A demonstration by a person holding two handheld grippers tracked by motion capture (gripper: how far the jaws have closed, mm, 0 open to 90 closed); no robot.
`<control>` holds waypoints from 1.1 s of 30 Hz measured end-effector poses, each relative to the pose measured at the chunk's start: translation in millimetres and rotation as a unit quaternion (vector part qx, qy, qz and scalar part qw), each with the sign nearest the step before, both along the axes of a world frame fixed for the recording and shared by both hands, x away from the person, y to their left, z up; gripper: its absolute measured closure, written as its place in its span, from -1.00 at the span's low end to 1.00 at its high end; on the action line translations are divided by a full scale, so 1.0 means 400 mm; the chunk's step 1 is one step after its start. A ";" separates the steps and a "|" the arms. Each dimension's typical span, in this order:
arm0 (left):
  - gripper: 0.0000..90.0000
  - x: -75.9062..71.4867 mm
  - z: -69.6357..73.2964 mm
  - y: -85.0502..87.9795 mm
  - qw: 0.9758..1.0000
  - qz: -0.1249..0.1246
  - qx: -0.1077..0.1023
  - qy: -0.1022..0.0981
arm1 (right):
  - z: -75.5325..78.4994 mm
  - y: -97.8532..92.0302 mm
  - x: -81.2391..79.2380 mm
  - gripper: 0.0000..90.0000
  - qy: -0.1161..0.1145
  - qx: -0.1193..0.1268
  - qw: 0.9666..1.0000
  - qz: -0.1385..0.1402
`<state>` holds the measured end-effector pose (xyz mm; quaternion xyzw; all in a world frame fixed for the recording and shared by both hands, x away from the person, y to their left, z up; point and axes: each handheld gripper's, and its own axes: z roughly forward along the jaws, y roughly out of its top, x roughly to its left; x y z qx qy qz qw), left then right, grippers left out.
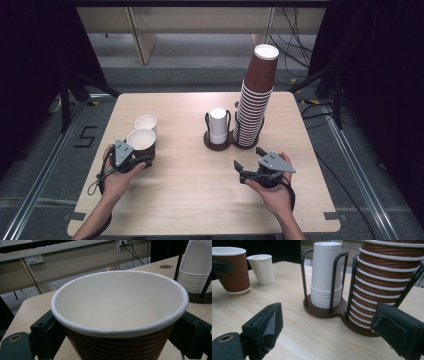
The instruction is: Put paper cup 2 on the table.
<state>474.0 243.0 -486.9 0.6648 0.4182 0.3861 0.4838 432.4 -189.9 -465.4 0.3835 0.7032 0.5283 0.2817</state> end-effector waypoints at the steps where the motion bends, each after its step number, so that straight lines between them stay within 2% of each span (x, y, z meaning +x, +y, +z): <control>1: -0.76 0.003 -0.003 0.001 1.000 0.000 -0.002 -0.001 | 0.000 0.002 -0.002 -0.78 0.007 0.008 1.000 0.000; 2: -0.76 0.003 -0.005 0.002 1.000 0.000 -0.004 0.002 | 0.001 0.001 -0.002 -0.78 0.010 0.010 1.000 -0.001; 3: -0.76 0.004 -0.007 0.003 1.000 0.001 -0.004 0.004 | 0.003 -0.003 0.000 -0.78 -0.005 -0.004 1.000 -0.004; 4: -0.76 0.004 -0.009 0.005 1.000 0.002 -0.003 0.007 | 0.004 -0.003 0.000 -0.78 0.005 0.000 1.000 0.004; 6: -0.77 0.007 -0.014 0.006 1.000 -0.001 -0.009 0.005 | 0.004 -0.001 0.002 -0.78 0.004 0.007 1.000 0.006; 8: -0.77 0.006 -0.016 0.007 1.000 0.003 -0.007 0.010 | 0.006 -0.003 0.002 -0.77 -0.001 -0.001 1.000 0.005; 12: -0.81 0.007 -0.019 0.009 1.000 0.000 -0.007 0.011 | 0.006 0.000 0.001 -0.77 0.006 0.005 1.000 0.005; 16: -0.95 0.009 -0.019 0.012 1.000 0.000 -0.011 0.013 | 0.006 -0.004 0.001 -0.77 0.002 -0.005 1.000 -0.001; 21: -1.00 0.005 -0.019 0.014 1.000 0.001 -0.013 0.008 | 0.006 -0.003 0.002 -0.77 0.007 0.007 1.000 0.004; 22: -1.00 0.001 -0.018 0.014 1.000 0.001 -0.015 0.011 | 0.006 -0.003 0.001 -0.77 0.007 0.008 1.000 0.004; 23: -1.00 -0.003 -0.018 0.015 1.000 0.004 -0.012 0.010 | 0.008 -0.007 -0.001 -0.77 0.001 -0.002 1.000 -0.004; 25: -1.00 -0.011 -0.017 0.018 1.000 0.006 -0.007 0.008 | 0.007 -0.007 -0.004 -0.77 0.010 0.009 1.000 -0.005; 26: -1.00 -0.015 -0.016 0.021 1.000 0.007 -0.013 0.001 | 0.007 -0.010 -0.004 -0.77 0.008 0.005 1.000 -0.001; 28: -1.00 -0.028 -0.010 0.029 1.000 0.007 -0.015 0.003 | 0.005 -0.015 -0.005 -0.77 0.006 0.012 1.000 -0.002; 29: -1.00 -0.033 -0.007 0.032 1.000 0.008 -0.016 0.001 | 0.005 -0.020 -0.007 -0.77 0.006 0.007 1.000 -0.003; 30: -1.00 -0.038 -0.005 0.035 1.000 0.006 -0.018 0.000 | 0.003 -0.021 -0.010 -0.77 0.009 0.015 1.000 -0.007; 31: -1.00 -0.044 -0.003 0.038 1.000 0.006 -0.019 0.000 | 0.003 -0.028 -0.009 -0.77 0.000 0.002 1.000 -0.010; 32: -1.00 -0.049 -0.002 0.039 1.000 0.005 -0.023 -0.003 | 0.000 -0.031 -0.010 -0.77 -0.003 0.006 1.000 -0.012; 33: -1.00 -0.056 -0.001 0.042 1.000 0.003 -0.022 -0.002 | 0.000 -0.034 -0.014 -0.77 0.005 0.001 1.000 -0.015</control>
